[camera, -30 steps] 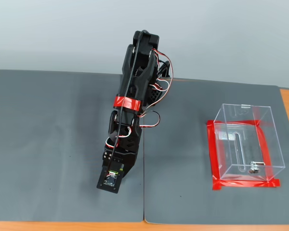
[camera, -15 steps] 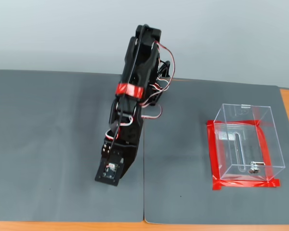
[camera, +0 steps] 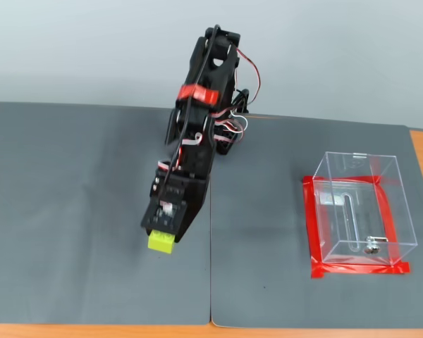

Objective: Pick the green lego block and place it into the transparent box

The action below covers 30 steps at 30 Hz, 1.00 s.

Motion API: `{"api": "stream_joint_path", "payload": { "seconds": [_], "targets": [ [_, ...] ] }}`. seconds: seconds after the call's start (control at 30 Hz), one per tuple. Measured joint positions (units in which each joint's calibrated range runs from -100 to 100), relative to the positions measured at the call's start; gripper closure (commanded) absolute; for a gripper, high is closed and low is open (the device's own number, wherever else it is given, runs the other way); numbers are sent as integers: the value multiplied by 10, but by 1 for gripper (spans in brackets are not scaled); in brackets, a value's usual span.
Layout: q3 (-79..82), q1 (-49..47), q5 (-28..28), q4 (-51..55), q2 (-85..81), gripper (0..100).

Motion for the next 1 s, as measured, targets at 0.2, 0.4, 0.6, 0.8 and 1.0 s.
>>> {"api": "stream_joint_path", "payload": {
  "seconds": [0.2,0.4,0.6,0.8,1.0],
  "targets": [
    [-82,-27,0,40,-26,96],
    [-169,-107,0,114,-29,96],
    [-191,-200,1,128,-32,96],
    [-192,-307,1,128,-37,96],
    [-192,-396,0,128,-38,96]
  ]
}}
